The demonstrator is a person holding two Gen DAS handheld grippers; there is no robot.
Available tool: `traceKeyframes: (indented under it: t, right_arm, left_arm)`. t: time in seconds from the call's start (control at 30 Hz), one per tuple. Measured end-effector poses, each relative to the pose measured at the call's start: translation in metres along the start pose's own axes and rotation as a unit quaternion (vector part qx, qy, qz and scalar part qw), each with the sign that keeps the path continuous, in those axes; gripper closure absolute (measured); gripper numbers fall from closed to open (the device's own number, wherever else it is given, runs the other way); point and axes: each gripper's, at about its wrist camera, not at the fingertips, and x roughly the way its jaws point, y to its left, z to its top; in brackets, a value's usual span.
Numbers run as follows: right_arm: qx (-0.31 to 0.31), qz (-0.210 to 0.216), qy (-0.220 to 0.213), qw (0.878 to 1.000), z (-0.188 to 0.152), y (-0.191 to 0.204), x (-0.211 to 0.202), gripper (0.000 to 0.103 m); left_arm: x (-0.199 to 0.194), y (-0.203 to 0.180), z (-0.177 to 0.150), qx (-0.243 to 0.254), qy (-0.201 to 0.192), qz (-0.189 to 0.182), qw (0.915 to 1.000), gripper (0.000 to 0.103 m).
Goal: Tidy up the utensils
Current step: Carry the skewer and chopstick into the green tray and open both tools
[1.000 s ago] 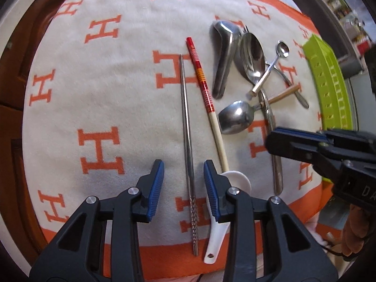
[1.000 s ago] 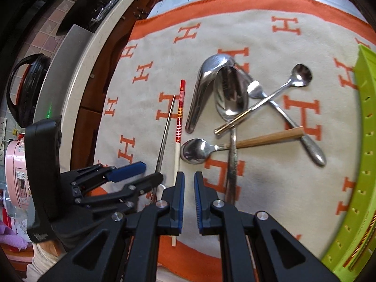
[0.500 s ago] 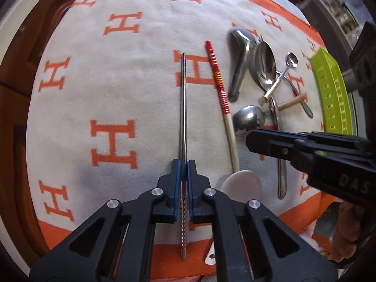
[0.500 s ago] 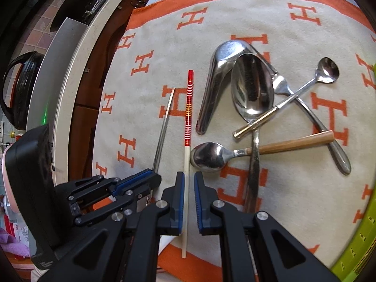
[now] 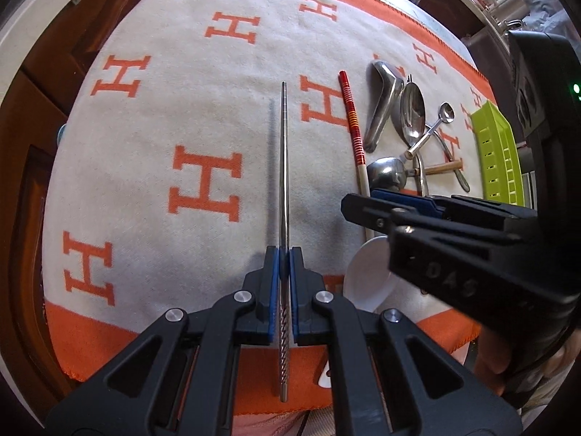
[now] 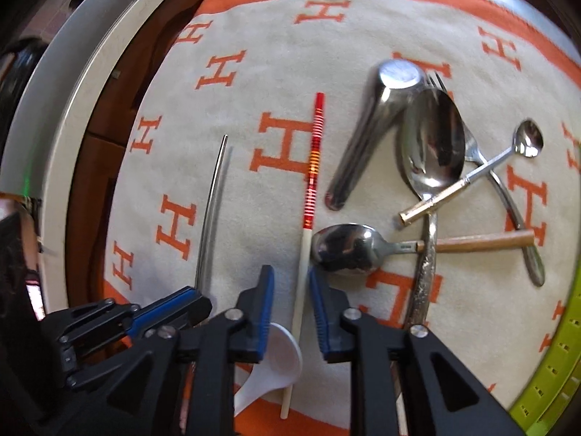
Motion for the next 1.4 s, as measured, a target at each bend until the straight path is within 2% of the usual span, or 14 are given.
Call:
traceKeyframes:
  t: [0.17, 0.2, 0.23, 0.47, 0.67, 0.87, 1.03, 1.2, 1.4]
  right_arm:
    - [-0.035, -0.049, -0.014, 0.998, -0.004, 0.017, 0.003, 0.082]
    - [-0.042, -0.063, -0.017, 0.997, -0.005, 0.02, 0.003, 0.085]
    - [-0.046, -0.077, -0.022, 0.996, -0.006, 0.021, 0.003, 0.096]
    - [-0.029, -0.041, -0.042, 0.998, -0.006, -0.007, -0.016, 0.098]
    - [-0.014, -0.017, -0.083, 0.996, -0.015, -0.037, -0.061, 0.098]
    - [0.025, 0.007, -0.123, 0.992, -0.033, -0.079, -0.103, 0.098]
    - [0.059, 0.01, -0.154, 0.986, -0.053, -0.119, -0.132, 0.098]
    - [0.092, -0.01, -0.177, 0.98, -0.075, -0.165, -0.156, 0.098]
    - [0.125, -0.039, -0.182, 0.974, -0.094, -0.212, -0.166, 0.098]
  left_arm:
    - [-0.004, 0.006, -0.002, -0.005, -0.001, 0.0, 1.0, 0.1]
    - [-0.004, 0.005, -0.002, -0.005, -0.002, 0.0, 1.0, 0.1]
    - [-0.006, 0.005, -0.002, -0.006, -0.004, -0.001, 1.0, 0.1]
    - [-0.029, 0.004, -0.001, -0.002, -0.02, -0.015, 0.9997, 0.1]
    - [-0.049, -0.024, 0.006, 0.019, -0.035, -0.033, 0.9987, 0.1]
    - [-0.064, -0.084, 0.012, 0.065, -0.043, -0.057, 0.9953, 0.1]
    - [-0.064, -0.15, 0.018, 0.111, -0.039, -0.081, 0.9898, 0.1]
    - [-0.048, -0.224, 0.023, 0.15, -0.03, -0.108, 0.9823, 0.1]
    - [-0.017, -0.289, 0.029, 0.16, -0.018, -0.128, 0.9786, 0.1]
